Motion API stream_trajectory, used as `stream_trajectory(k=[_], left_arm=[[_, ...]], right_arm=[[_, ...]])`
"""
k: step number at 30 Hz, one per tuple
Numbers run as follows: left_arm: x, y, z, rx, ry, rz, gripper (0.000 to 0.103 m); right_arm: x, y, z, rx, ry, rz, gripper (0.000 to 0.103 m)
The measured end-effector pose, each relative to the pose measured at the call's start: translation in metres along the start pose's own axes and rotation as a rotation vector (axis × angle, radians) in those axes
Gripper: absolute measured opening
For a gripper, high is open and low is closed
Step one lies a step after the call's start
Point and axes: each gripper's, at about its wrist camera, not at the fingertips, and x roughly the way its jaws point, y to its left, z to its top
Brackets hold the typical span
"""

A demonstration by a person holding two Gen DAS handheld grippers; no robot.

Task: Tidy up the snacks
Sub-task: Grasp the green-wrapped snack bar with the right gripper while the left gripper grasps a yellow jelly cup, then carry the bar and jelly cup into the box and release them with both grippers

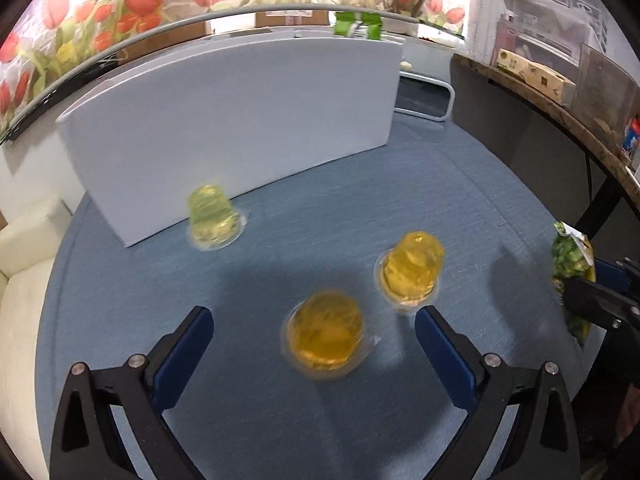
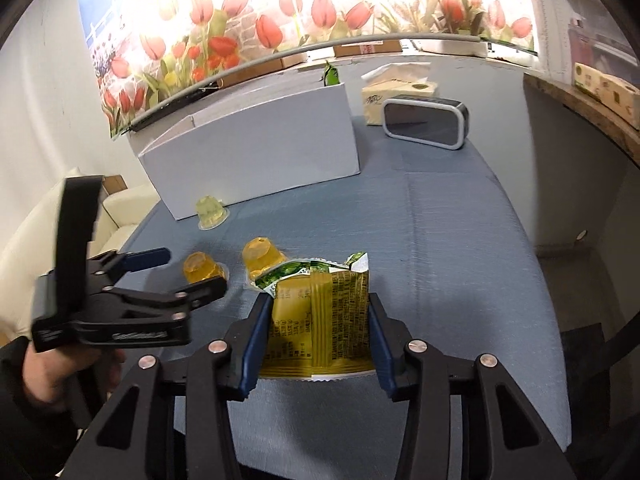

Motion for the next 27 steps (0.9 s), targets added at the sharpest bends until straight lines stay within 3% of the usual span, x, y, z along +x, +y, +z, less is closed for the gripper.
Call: stream_trajectory(k=[4, 15, 22, 27], left_arm=[[0.005, -0.002, -0.002, 0.001, 0.008, 0.008, 0.045], [-0.004, -0.001, -0.003, -0.002, -0.012, -0.03, 0.044], [-0.039, 0.011, 0.011, -0.018, -0.095, -0.042, 0.044], [-0.066, 0.024, 0.034, -0.03, -0.175, -0.046, 0.044]], right_arm=[[0.0, -0.005, -0.001, 0.023, -0.006, 0.006, 0.05], [0.005, -0.002, -0.004, 0.032, -0.003, 0.035, 0.05], [0.001, 0.005, 0.006, 0.025, -0.024, 0.056, 0.05], [0.0, 0.02, 0.034, -0.007, -0.06, 0.08, 0.05]])
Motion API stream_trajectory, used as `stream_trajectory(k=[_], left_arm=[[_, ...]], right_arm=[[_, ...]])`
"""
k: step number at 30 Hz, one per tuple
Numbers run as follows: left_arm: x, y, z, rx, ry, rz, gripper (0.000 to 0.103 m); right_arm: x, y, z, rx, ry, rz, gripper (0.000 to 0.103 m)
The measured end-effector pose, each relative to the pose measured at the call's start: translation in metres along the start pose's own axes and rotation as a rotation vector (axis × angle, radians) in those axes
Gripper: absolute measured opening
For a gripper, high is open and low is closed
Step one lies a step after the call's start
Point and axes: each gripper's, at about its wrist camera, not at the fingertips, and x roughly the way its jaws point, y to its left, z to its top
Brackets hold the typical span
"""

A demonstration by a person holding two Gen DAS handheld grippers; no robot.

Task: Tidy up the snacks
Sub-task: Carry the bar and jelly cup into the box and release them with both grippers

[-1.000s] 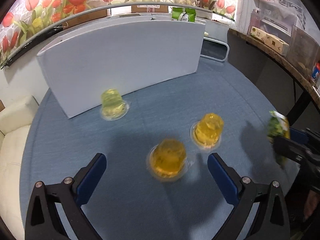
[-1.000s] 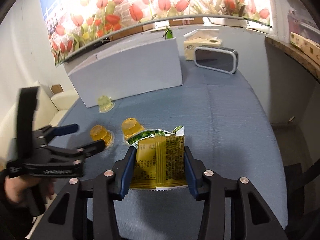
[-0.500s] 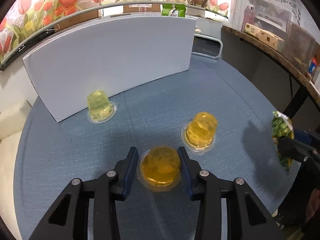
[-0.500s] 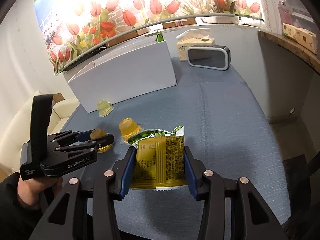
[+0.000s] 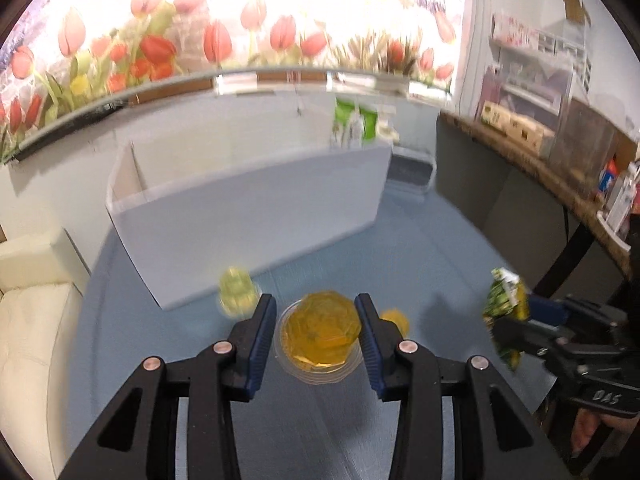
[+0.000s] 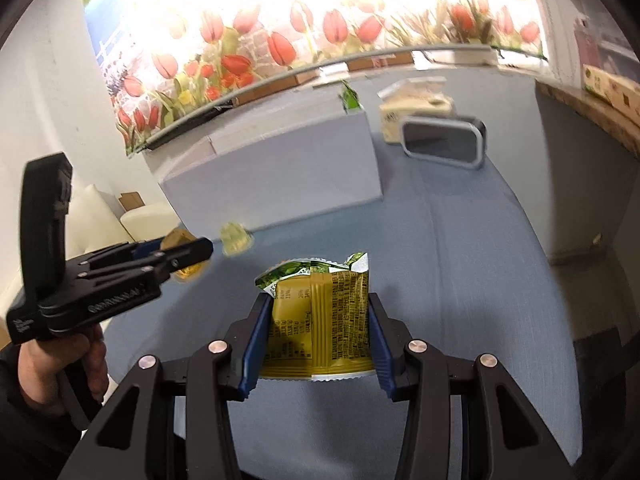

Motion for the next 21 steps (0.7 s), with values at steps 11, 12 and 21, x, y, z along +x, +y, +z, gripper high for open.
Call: stream_trajectory(k=[11, 12, 21], left_arm=[[-0.01, 0.046, 0.093, -0.049, -0.111, 0.048, 0.044], [-0.006, 0.051, 0.101, -0.055, -0.112, 0.056, 0.044], [0.049, 0.076, 0.145, -0.034, -0.078, 0.112, 0.045]], right_arm=[[0.033, 0.046, 0.114, -0.12, -0.083, 0.064, 0.05], [0.039, 0.047, 0.124, -0.12, -0.088, 0.071, 0.05], [0.129, 0.052, 0.191, -0.148, -0.027, 0.018, 0.05]])
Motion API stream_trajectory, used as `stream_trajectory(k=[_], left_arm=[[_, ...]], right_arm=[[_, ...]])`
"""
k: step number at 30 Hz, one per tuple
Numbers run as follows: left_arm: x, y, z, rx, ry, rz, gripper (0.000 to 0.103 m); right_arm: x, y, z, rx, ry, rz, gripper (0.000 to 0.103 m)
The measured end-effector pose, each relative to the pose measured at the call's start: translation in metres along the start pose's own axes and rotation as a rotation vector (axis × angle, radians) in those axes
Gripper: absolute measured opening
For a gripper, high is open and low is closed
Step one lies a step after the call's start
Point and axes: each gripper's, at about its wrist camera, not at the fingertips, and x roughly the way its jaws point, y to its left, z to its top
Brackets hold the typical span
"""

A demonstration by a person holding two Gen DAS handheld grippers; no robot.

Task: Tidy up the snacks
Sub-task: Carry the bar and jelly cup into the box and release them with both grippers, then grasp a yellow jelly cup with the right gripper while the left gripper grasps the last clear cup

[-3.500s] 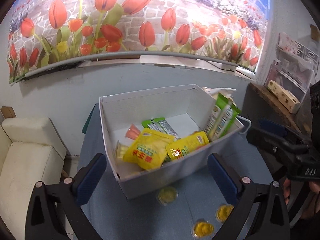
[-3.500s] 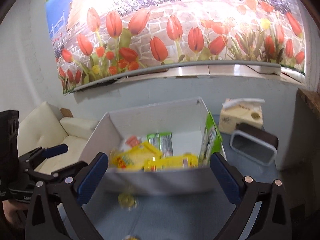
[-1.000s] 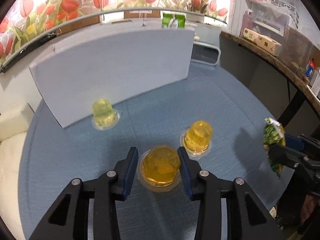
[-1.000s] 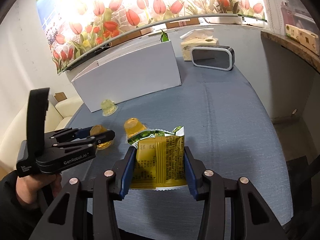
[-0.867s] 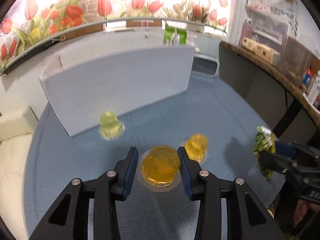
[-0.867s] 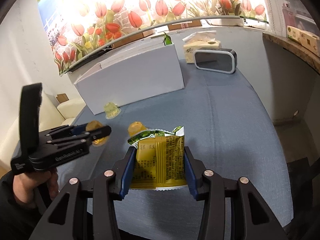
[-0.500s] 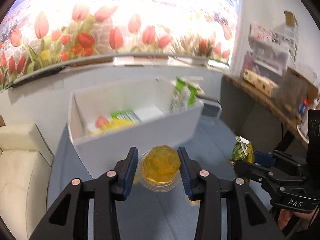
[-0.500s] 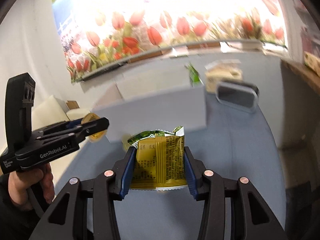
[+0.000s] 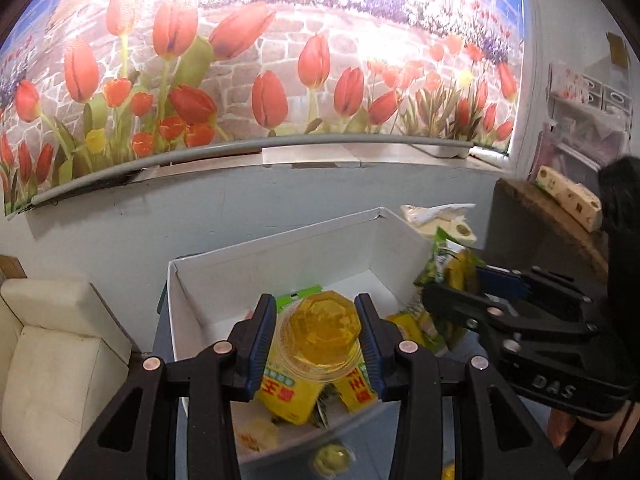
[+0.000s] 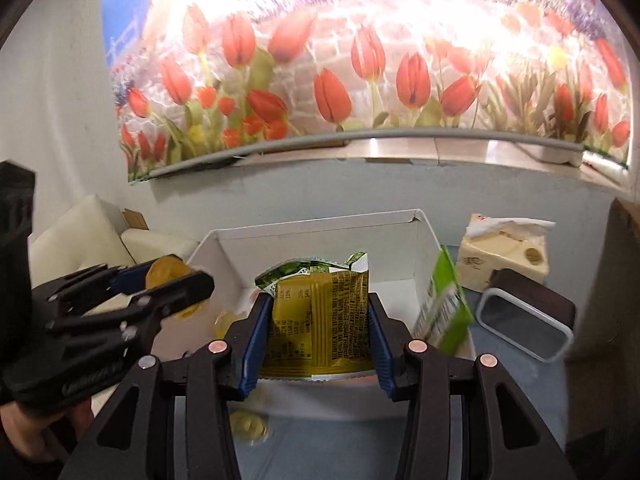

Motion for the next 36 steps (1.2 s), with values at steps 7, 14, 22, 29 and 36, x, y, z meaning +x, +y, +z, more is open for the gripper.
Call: stream_trajectory(k=[7, 14, 22, 29, 36], left_arm=[[0.026, 0.008, -0.005, 0.026, 0.048, 0.039, 0.079], [0.024, 0.021, -0.009, -0.007, 0.053, 0.005, 0.103], [0.008, 0.016, -0.01, -0.009, 0.042, -0.001, 0.103], [-0.037, 0.014, -0.028, -0.012, 0.01, -0.003, 0.103], [-0.079, 0.007, -0.085, -0.034, 0.017, -0.03, 0.103]], right_arm=[[0.022, -0.015, 0.0, 0.0, 0.024, -0.041, 0.084], [0.013, -0.026, -0.002, -0.007, -0.007, -0.082, 0.103], [0.001, -0.021, -0.004, -0.005, -0.016, -0.103, 0.103], [-0.034, -0.013, -0.033, 0.002, 0.008, -0.061, 0.103], [-0.061, -0.012, -0.108, 0.038, 0.044, -0.073, 0.103]])
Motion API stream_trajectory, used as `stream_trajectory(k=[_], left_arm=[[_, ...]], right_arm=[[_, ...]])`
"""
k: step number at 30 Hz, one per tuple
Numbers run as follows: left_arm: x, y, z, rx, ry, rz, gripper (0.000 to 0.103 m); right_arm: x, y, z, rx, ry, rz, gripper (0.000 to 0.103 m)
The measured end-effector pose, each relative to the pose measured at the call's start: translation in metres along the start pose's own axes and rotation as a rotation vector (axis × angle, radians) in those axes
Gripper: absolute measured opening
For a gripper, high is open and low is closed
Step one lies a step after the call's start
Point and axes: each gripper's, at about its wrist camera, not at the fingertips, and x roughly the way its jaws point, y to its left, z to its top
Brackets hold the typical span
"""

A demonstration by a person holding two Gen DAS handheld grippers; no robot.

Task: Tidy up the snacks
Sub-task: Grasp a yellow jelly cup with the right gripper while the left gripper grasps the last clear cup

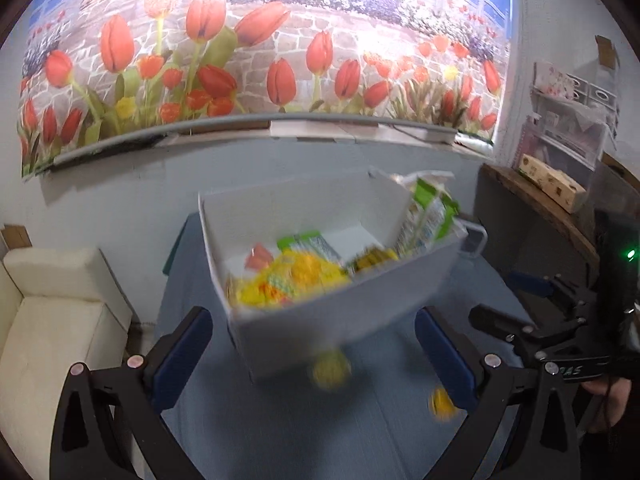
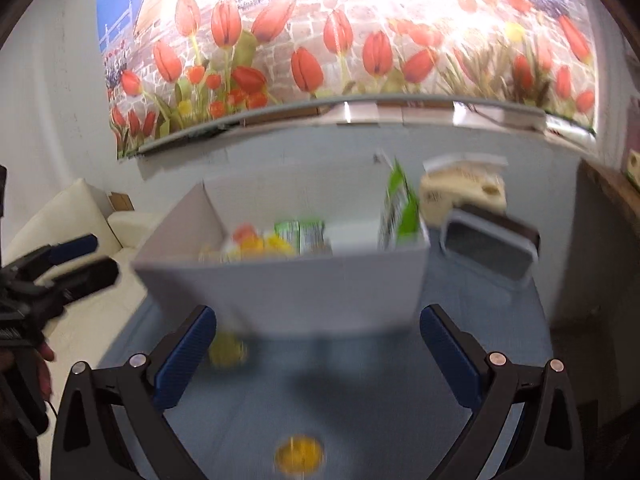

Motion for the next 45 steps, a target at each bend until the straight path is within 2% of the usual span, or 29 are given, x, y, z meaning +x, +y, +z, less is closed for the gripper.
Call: stream_trajectory(k=[6, 9, 15, 16, 17, 18, 19, 23, 31, 34, 40, 43, 45], left_arm=[[-0.02, -0.007, -0.051, -0.022, 0.037, -0.019, 0.103], [-0.025, -0.005, -0.068, -0.054, 0.065, -0.042, 0.103], [-0.035, -0.002, -0.089, -0.09, 0.089, -0.053, 0.103], [-0.034, -0.001, -0.09, -0.095, 0.094, -0.049, 0.103], [-0.034, 0.001, -0.091, -0.104, 0.093, -0.045, 0.103], [-0.034, 0.003, -0.092, -0.115, 0.093, -0.043, 0.103], [-0.033, 0.005, -0.092, -0.123, 0.093, -0.044, 0.103], [-0.028, 0.006, -0.094, -0.134, 0.105, -0.046, 0.103], [0.003, -0.002, -0.098, -0.13, 0.144, -0.02, 0.103], [0.026, -0.009, -0.093, -0.116, 0.17, 0.008, 0.103], [0.08, -0.025, -0.078, -0.089, 0.159, 0.036, 0.103], [0.103, -0.028, -0.072, -0.094, 0.176, 0.063, 0.103], [0.117, -0.033, -0.071, -0.061, 0.189, 0.088, 0.103]], right_arm=[[0.013, 0.004, -0.064, 0.033, 0.097, 0.012, 0.103], [0.023, 0.008, -0.077, 0.011, 0.134, -0.005, 0.103], [0.027, 0.015, -0.08, -0.003, 0.128, -0.026, 0.1], [0.028, 0.016, -0.081, -0.008, 0.131, -0.024, 0.09], [0.033, 0.017, -0.08, -0.02, 0.15, -0.037, 0.071], [0.037, 0.017, -0.081, -0.027, 0.172, -0.048, 0.062], [0.042, 0.017, -0.082, -0.026, 0.188, -0.052, 0.055], [0.042, 0.018, -0.084, -0.044, 0.164, -0.022, 0.04], [0.03, 0.005, -0.085, 0.028, 0.14, 0.005, 0.039], [0.012, 0.0, -0.082, 0.034, 0.107, 0.008, 0.039], [-0.017, -0.005, -0.083, 0.059, 0.065, 0.009, 0.039], [-0.025, -0.007, -0.084, 0.065, 0.051, 0.011, 0.039], [-0.026, -0.008, -0.086, 0.067, 0.049, 0.011, 0.039]])
